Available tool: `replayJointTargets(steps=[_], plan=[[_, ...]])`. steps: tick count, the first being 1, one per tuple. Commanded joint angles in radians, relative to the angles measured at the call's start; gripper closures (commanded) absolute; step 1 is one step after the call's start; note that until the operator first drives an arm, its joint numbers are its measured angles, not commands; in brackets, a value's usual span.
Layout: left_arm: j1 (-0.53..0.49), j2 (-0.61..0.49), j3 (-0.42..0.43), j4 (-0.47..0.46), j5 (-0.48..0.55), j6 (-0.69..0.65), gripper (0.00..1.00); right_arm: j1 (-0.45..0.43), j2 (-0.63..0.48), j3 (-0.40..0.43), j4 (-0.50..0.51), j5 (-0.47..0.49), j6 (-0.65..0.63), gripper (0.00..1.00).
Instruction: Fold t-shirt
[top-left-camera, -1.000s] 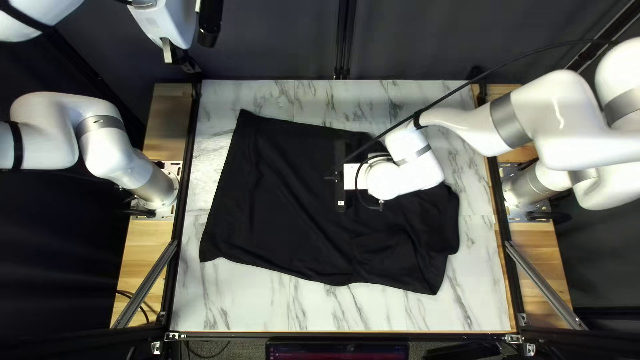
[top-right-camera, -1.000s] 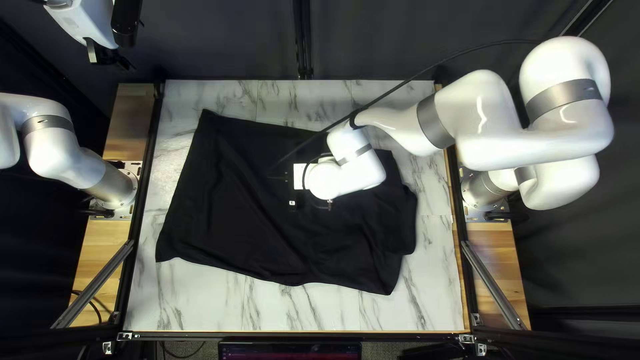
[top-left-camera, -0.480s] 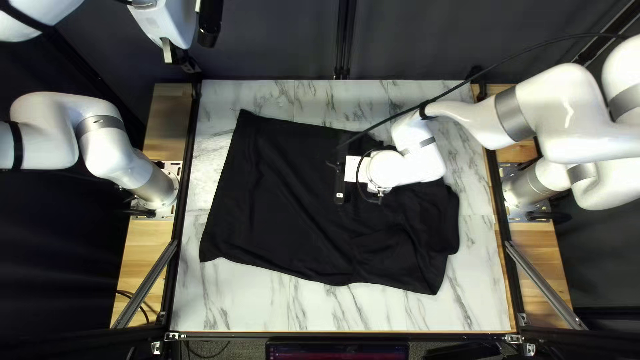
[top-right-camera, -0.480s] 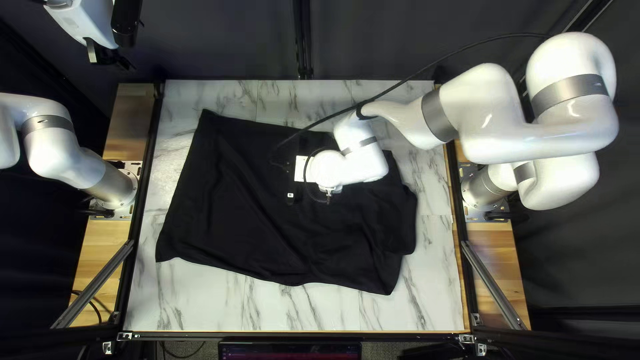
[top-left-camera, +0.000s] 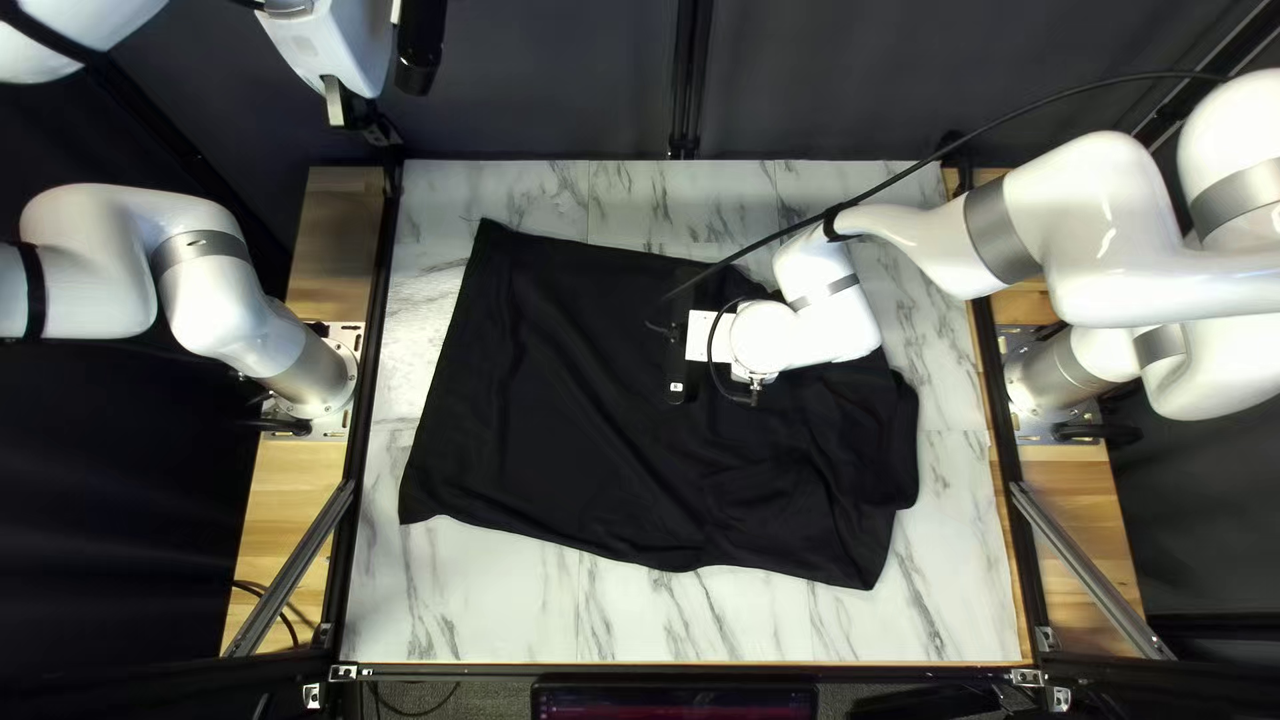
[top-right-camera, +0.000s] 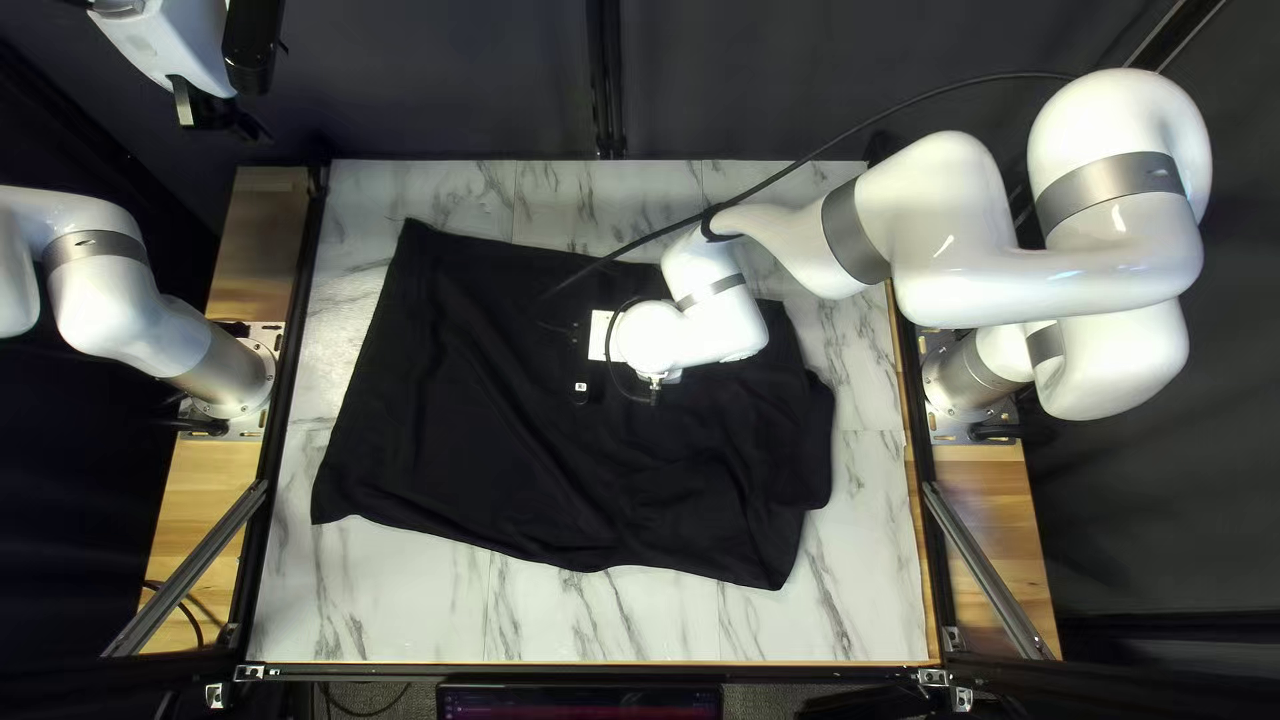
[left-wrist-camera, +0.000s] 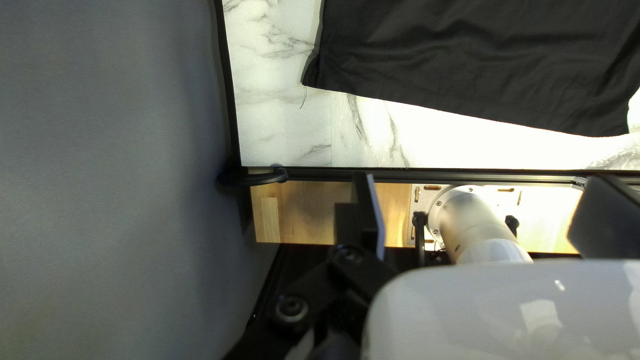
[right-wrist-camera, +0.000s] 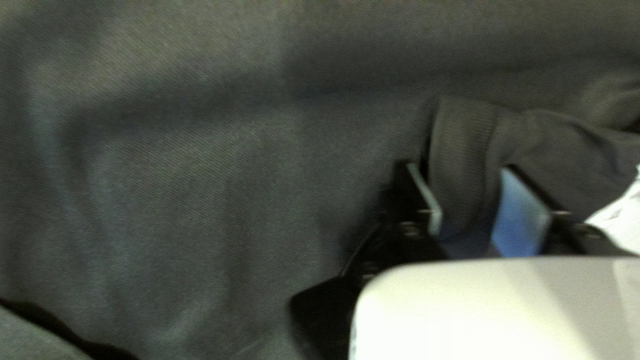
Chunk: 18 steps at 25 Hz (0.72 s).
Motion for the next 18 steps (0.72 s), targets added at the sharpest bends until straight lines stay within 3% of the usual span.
replayJointTargets(steps=[1,18], plan=[[0.000,0.000,0.000,0.000,0.000,0.000,0.00,0.011,-0.034,0.009,0.000,0.027,0.007,1.00],[0.000,0.000,0.000,0.000,0.000,0.000,0.00,0.134,-0.179,0.015,0.018,0.170,0.045,1.00]])
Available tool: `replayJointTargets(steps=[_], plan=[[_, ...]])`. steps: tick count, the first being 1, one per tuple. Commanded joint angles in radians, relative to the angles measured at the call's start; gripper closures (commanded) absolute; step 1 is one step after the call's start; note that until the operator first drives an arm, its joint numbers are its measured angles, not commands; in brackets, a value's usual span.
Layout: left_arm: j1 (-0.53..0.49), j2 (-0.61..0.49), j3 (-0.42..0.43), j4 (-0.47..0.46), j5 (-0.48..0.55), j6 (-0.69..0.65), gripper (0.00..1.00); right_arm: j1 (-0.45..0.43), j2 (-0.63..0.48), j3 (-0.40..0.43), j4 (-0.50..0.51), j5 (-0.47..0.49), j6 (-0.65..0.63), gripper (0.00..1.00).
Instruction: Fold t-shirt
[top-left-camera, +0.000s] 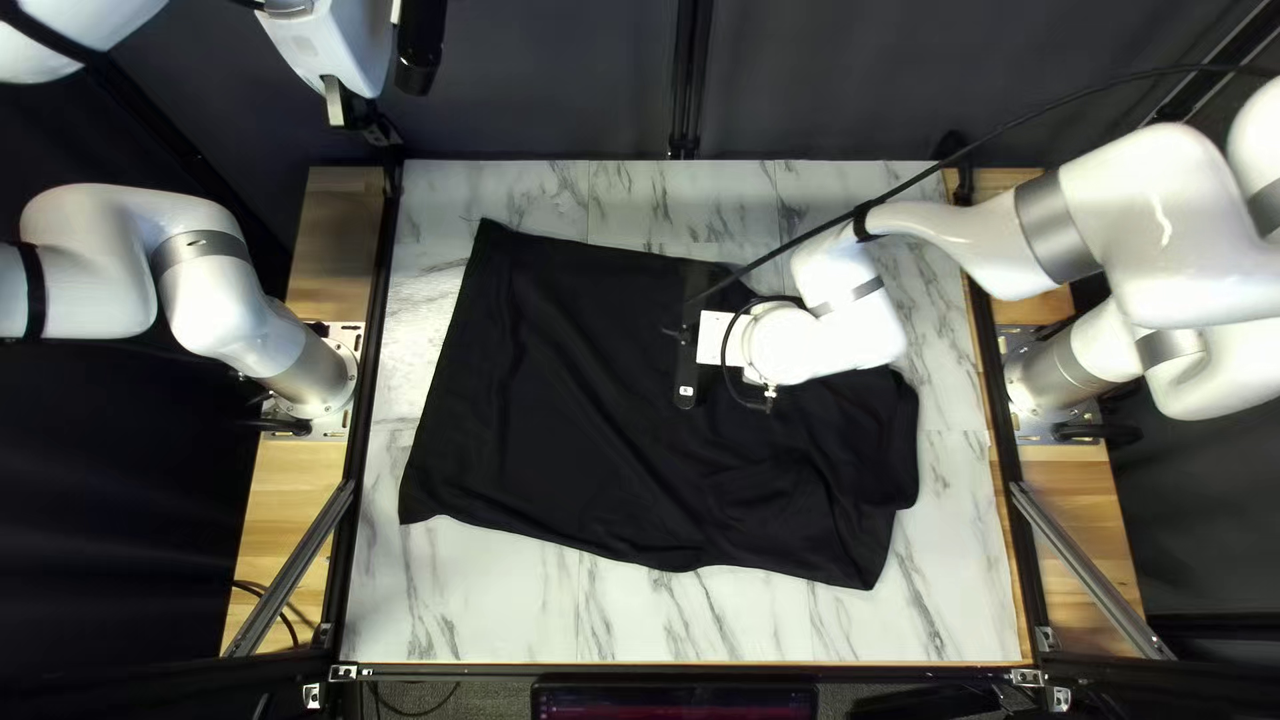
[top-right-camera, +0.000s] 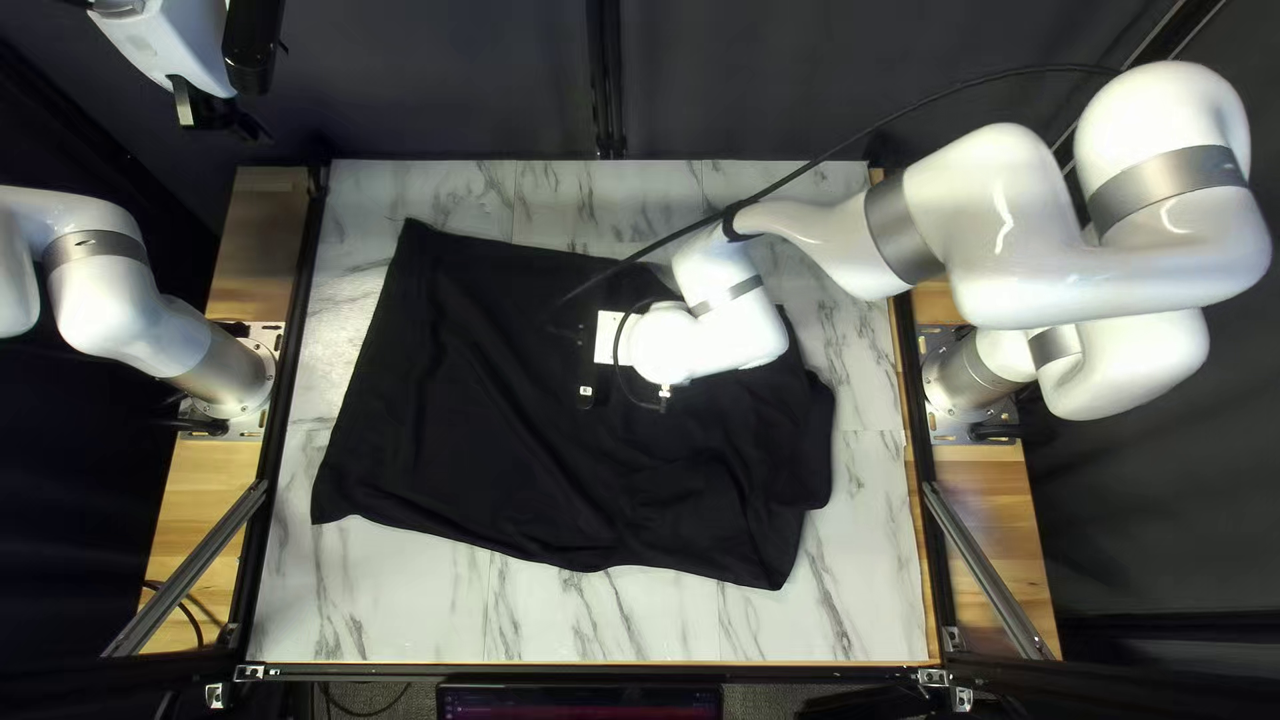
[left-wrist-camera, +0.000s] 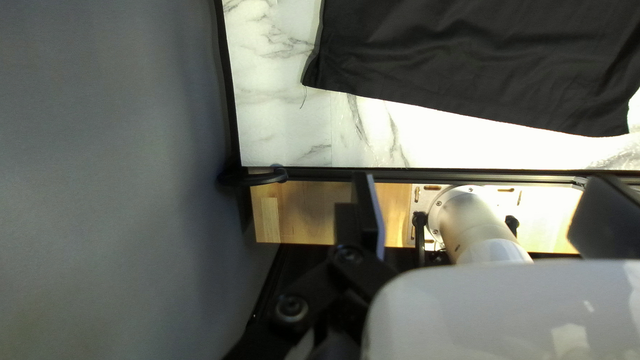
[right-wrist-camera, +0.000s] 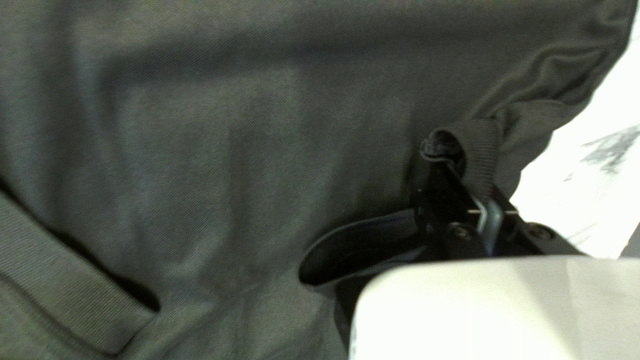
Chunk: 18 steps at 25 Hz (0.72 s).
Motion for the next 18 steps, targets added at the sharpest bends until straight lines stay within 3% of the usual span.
replayJointTargets(steps=[1,18], plan=[[0.000,0.000,0.000,0.000,0.000,0.000,0.00,0.025,-0.026,-0.002,0.007,0.031,-0.002,1.00],[0.000,0.000,0.000,0.000,0.000,0.000,0.00,0.122,-0.090,0.012,0.010,0.087,-0.051,0.99]])
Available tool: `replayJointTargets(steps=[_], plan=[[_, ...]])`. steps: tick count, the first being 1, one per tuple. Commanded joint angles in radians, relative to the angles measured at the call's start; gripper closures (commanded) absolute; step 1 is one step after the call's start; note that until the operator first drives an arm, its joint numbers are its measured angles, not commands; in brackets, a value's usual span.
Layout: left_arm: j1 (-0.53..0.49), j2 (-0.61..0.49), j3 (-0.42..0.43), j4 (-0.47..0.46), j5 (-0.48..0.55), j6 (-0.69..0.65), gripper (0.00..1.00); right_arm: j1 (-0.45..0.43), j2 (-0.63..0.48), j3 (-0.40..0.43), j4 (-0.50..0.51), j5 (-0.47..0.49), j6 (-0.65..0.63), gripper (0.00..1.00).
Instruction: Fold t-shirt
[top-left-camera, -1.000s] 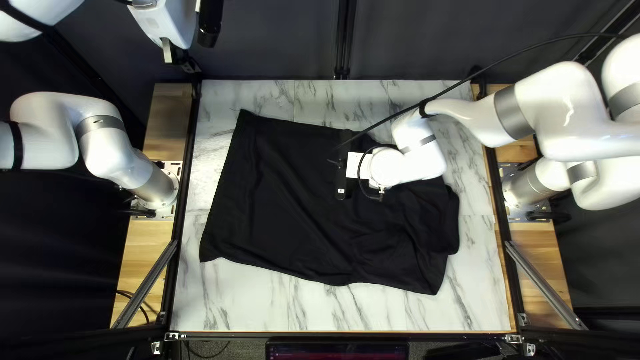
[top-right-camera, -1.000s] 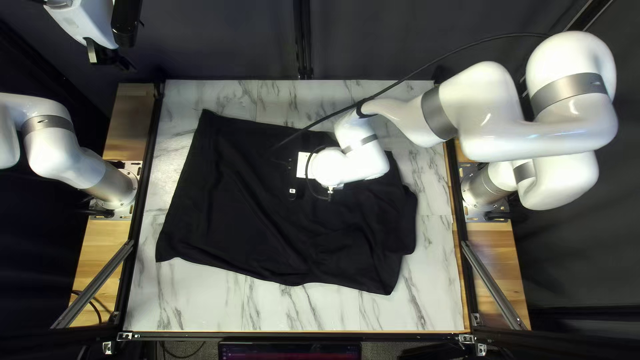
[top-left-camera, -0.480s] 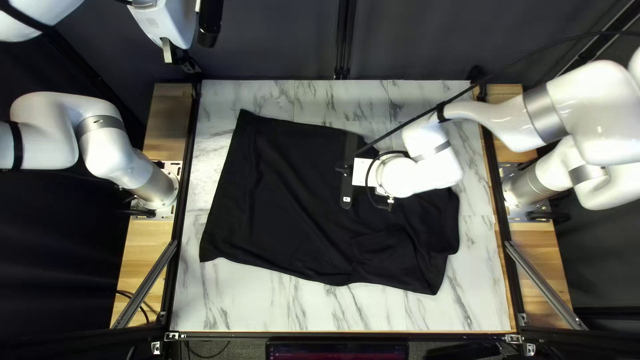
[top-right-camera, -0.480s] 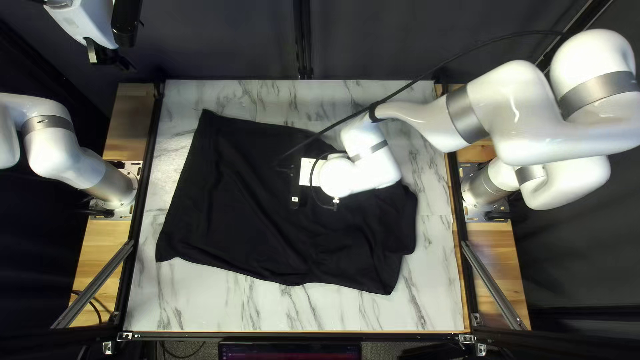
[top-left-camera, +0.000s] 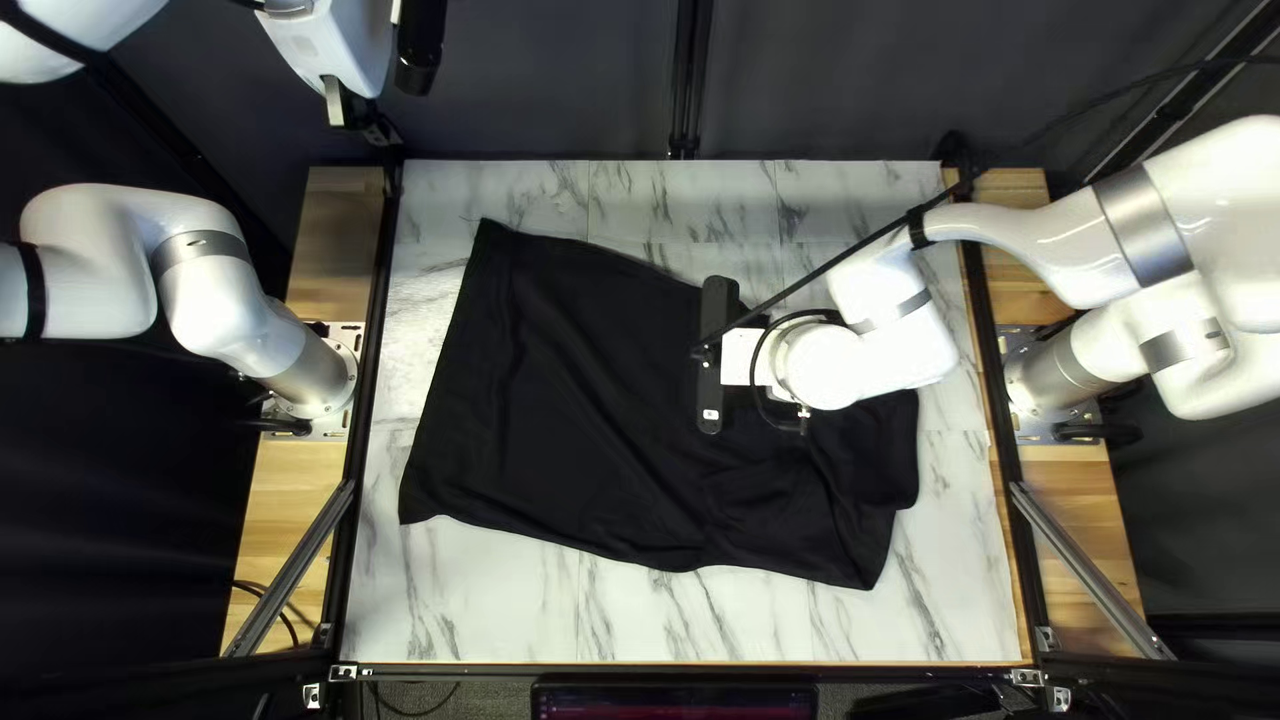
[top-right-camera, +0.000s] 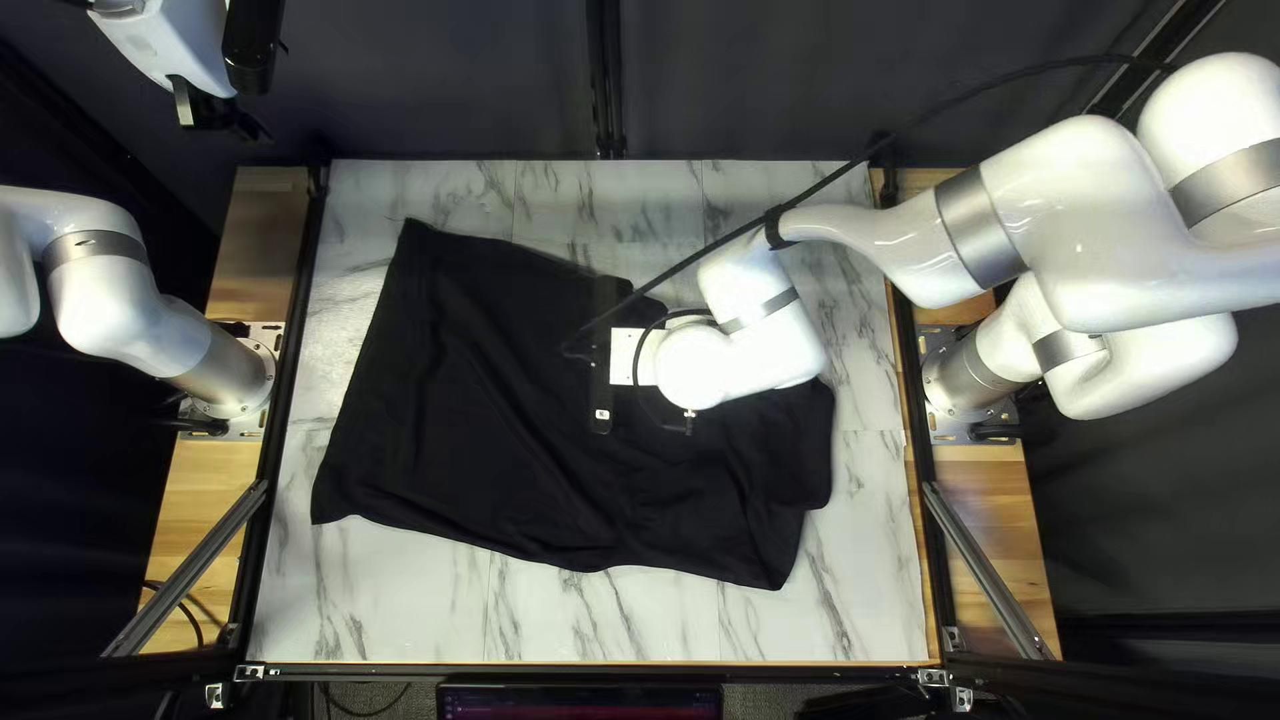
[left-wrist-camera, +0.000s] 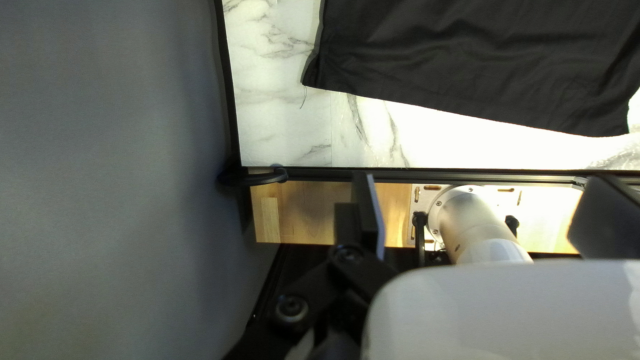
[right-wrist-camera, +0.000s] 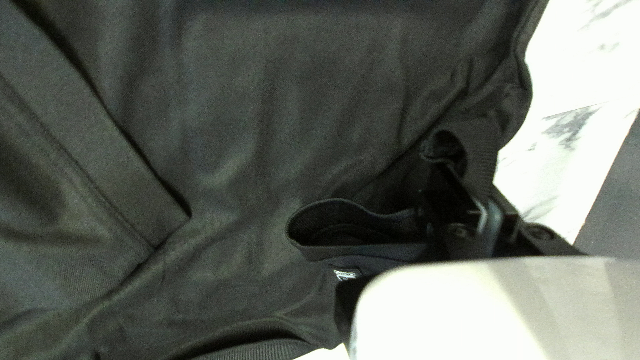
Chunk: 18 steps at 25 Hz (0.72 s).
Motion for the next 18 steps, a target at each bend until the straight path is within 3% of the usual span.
replayJointTargets(steps=[1,10,18], plan=[[0.000,0.000,0.000,0.000,0.000,0.000,0.00,0.039,0.021,-0.021,-0.001,0.009,0.000,0.99],[0.000,0.000,0.000,0.000,0.000,0.000,0.00,0.084,0.103,-0.046,0.005,-0.032,-0.014,0.98],[0.000,0.000,0.000,0.000,0.000,0.000,0.00,0.111,0.066,-0.006,0.029,-0.022,-0.028,0.98]])
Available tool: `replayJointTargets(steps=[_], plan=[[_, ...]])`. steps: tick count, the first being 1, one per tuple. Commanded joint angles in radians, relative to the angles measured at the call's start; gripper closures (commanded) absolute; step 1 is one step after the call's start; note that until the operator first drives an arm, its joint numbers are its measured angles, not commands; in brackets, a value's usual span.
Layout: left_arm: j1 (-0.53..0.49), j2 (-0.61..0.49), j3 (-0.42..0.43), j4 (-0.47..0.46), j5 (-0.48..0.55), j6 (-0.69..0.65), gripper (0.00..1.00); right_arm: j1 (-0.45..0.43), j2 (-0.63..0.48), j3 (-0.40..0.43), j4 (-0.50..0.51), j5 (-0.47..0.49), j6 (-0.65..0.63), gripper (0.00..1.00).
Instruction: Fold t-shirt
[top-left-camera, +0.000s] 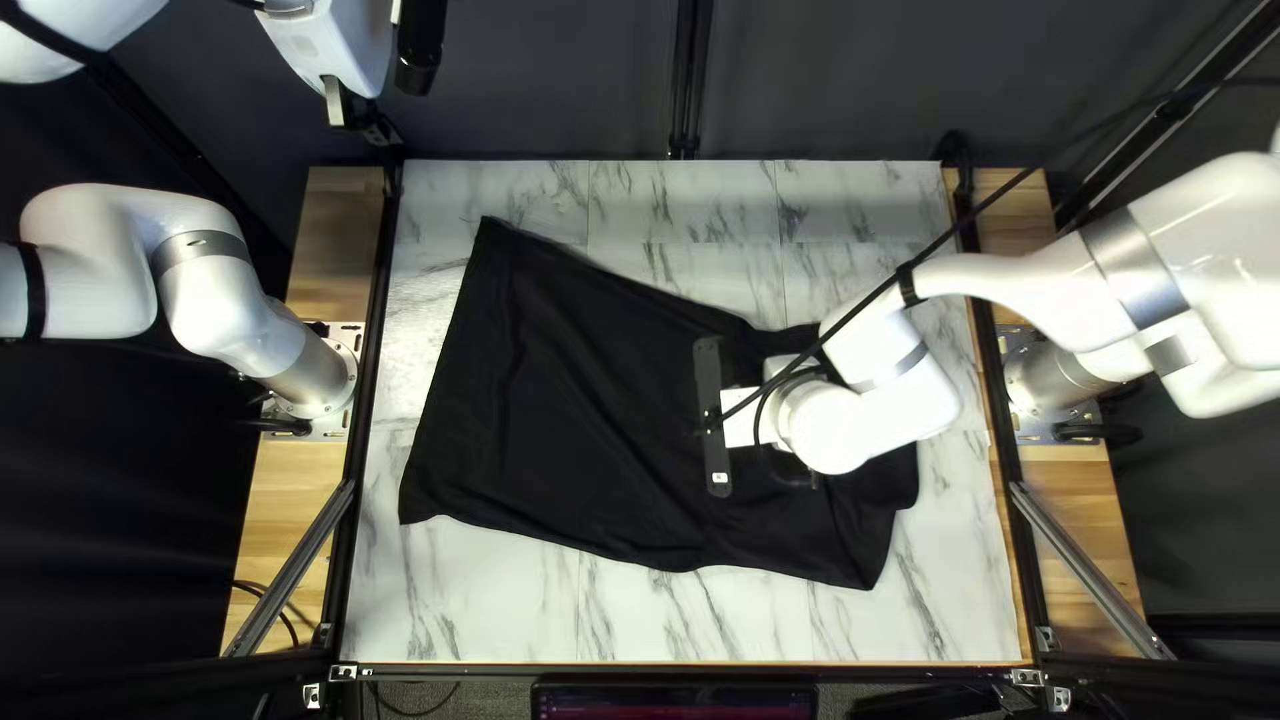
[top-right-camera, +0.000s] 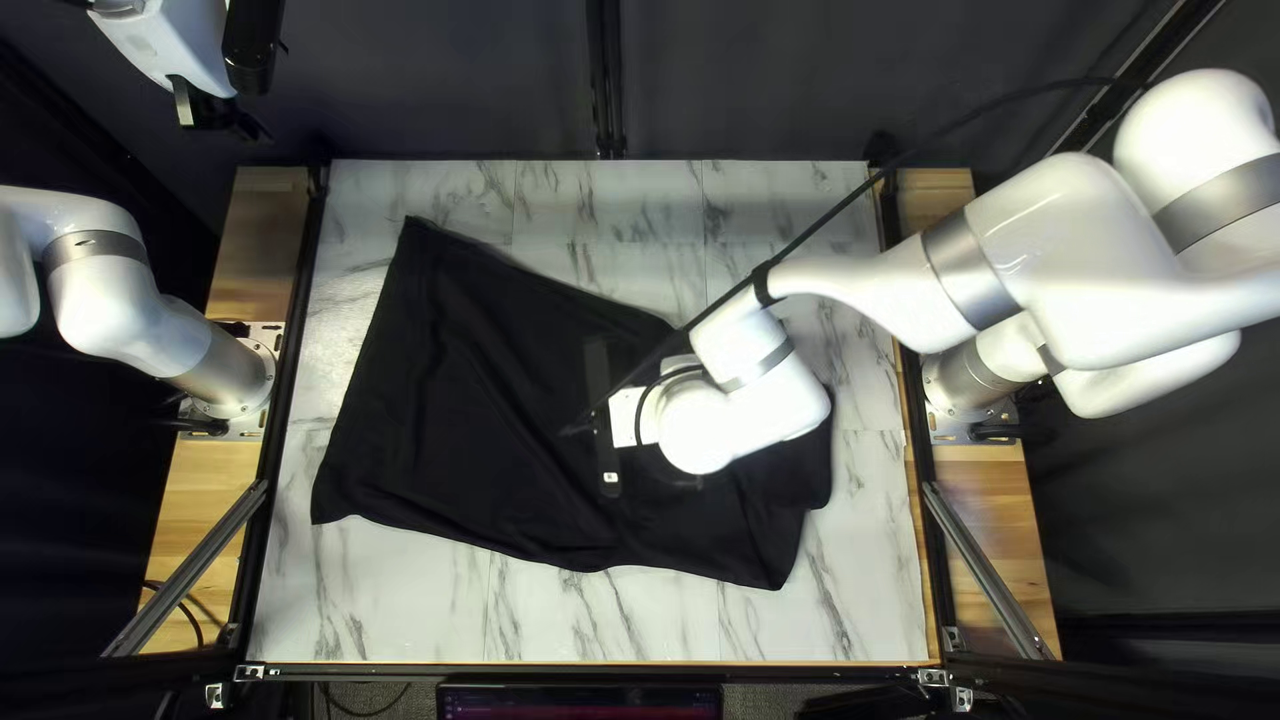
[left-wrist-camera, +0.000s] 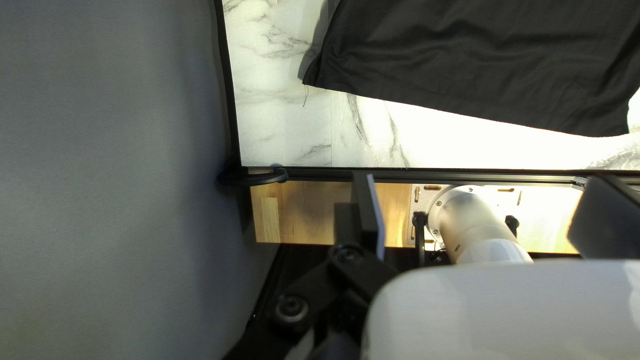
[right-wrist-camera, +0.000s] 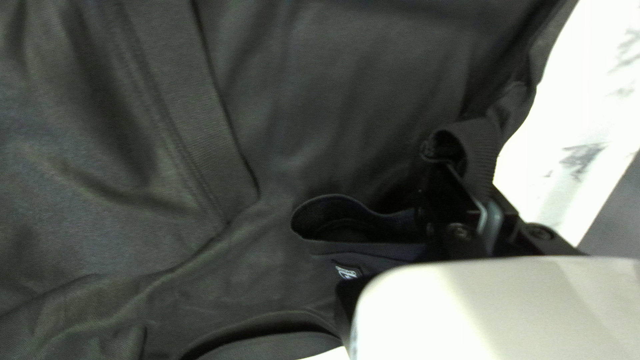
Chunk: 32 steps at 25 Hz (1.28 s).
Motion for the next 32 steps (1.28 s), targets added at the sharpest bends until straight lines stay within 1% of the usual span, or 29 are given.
replayJointTargets(steps=[1,7,12,18,21,24,28,32], plan=[[0.000,0.000,0.000,0.000,0.000,0.000,0.00,0.014,-0.029,0.014,0.011,0.023,-0.002,0.98],[0.000,0.000,0.000,0.000,0.000,0.000,0.00,0.047,-0.039,0.001,0.014,0.059,0.018,0.99],[0.000,0.000,0.000,0.000,0.000,0.000,0.00,0.074,0.003,-0.034,0.014,0.062,0.028,0.98],[0.000,0.000,0.000,0.000,0.000,0.000,0.00,0.072,0.068,-0.067,0.016,0.031,-0.001,0.98],[0.000,0.000,0.000,0.000,0.000,0.000,0.00,0.070,0.087,-0.067,0.022,0.011,-0.017,0.98],[0.000,0.000,0.000,0.000,0.000,0.000,0.00,0.071,0.092,-0.063,0.030,0.005,-0.030,0.98],[0.000,0.000,0.000,0.000,0.000,0.000,0.00,0.080,0.068,-0.046,0.047,0.013,-0.046,0.98],[0.000,0.000,0.000,0.000,0.000,0.000,0.00,0.078,0.095,-0.050,0.051,-0.018,-0.071,0.98]])
